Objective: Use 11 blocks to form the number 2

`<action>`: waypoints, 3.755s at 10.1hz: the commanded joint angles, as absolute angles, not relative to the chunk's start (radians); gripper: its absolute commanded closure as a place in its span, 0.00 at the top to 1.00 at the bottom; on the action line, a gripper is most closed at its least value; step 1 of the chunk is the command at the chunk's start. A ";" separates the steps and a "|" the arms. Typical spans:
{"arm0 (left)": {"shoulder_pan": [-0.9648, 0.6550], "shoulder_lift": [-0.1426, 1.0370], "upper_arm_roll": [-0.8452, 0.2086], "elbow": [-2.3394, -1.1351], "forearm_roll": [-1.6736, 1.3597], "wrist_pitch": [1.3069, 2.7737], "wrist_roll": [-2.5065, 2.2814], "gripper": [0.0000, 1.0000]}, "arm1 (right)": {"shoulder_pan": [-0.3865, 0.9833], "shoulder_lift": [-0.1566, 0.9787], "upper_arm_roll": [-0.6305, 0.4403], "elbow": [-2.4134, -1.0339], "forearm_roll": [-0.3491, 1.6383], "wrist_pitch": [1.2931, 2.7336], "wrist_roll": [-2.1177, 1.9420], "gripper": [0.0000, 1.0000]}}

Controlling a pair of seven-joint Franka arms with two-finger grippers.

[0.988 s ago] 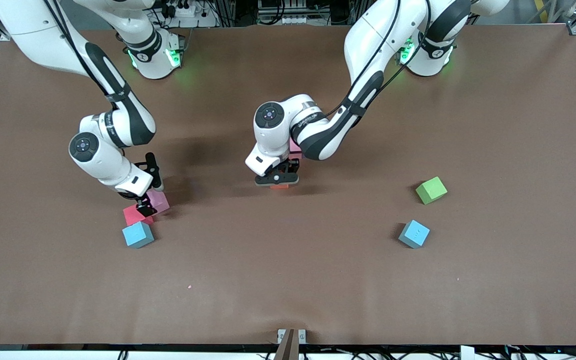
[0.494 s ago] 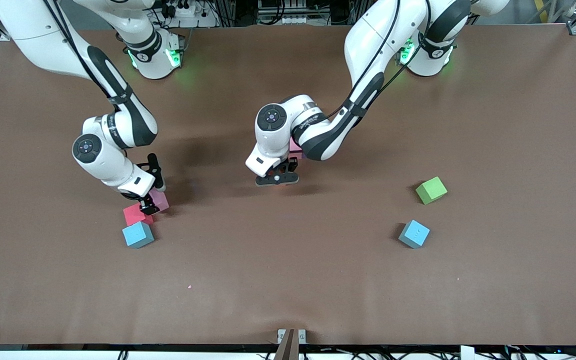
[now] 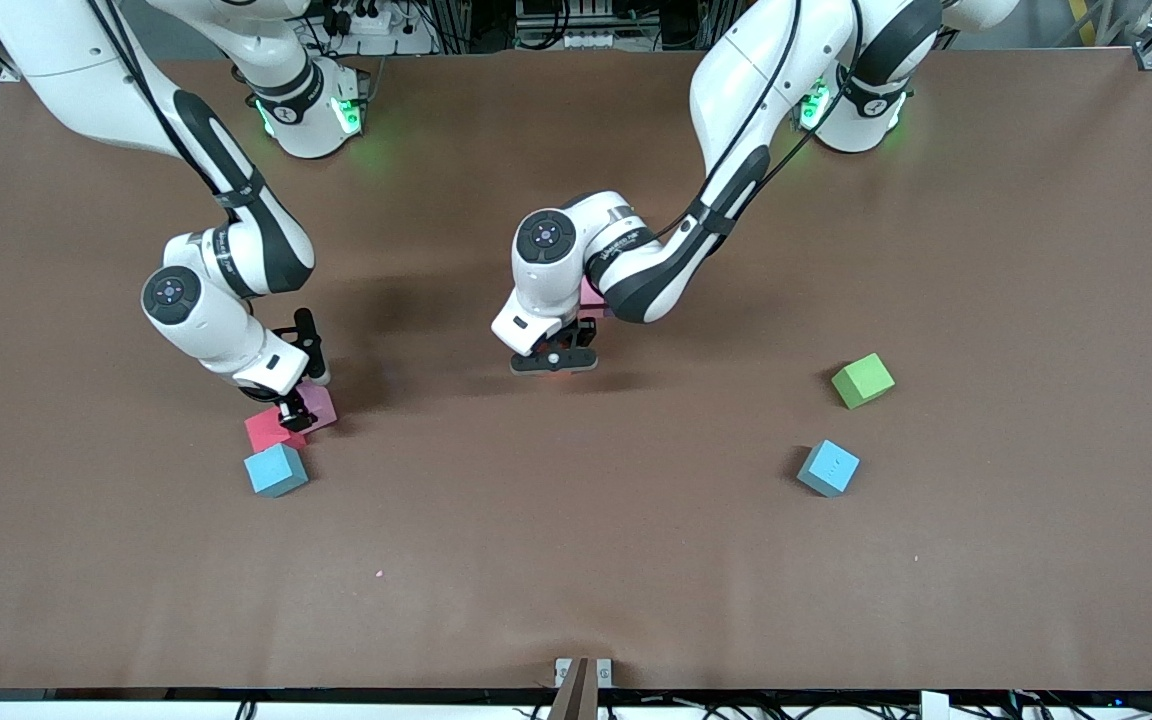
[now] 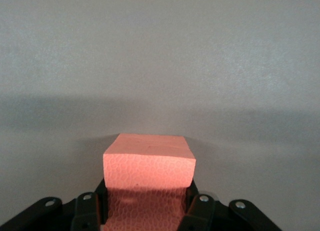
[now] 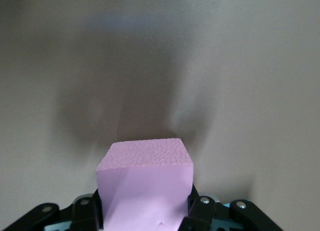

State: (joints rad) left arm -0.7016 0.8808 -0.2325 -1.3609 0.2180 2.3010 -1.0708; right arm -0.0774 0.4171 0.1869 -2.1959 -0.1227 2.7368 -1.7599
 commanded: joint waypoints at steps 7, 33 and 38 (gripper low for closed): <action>-0.706 0.902 -0.230 -1.348 0.196 2.364 -1.058 0.53 | -0.051 0.267 0.195 -2.198 -0.064 2.648 -1.744 0.30; -0.404 0.497 -0.244 -1.359 0.097 1.922 -0.886 1.00 | 0.231 0.379 0.394 -1.924 -0.032 2.536 -0.690 0.28; -0.243 0.448 -0.242 -1.361 0.095 1.836 -0.657 1.00 | 0.429 0.502 0.359 -1.702 -0.067 2.436 -0.703 0.28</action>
State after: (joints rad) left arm -0.2773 0.4756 -0.2375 -1.3345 0.1193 1.8538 -0.7104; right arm 0.3653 0.4041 0.3876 -1.8095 -0.0321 2.4509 -0.7122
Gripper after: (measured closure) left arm 0.000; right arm 0.427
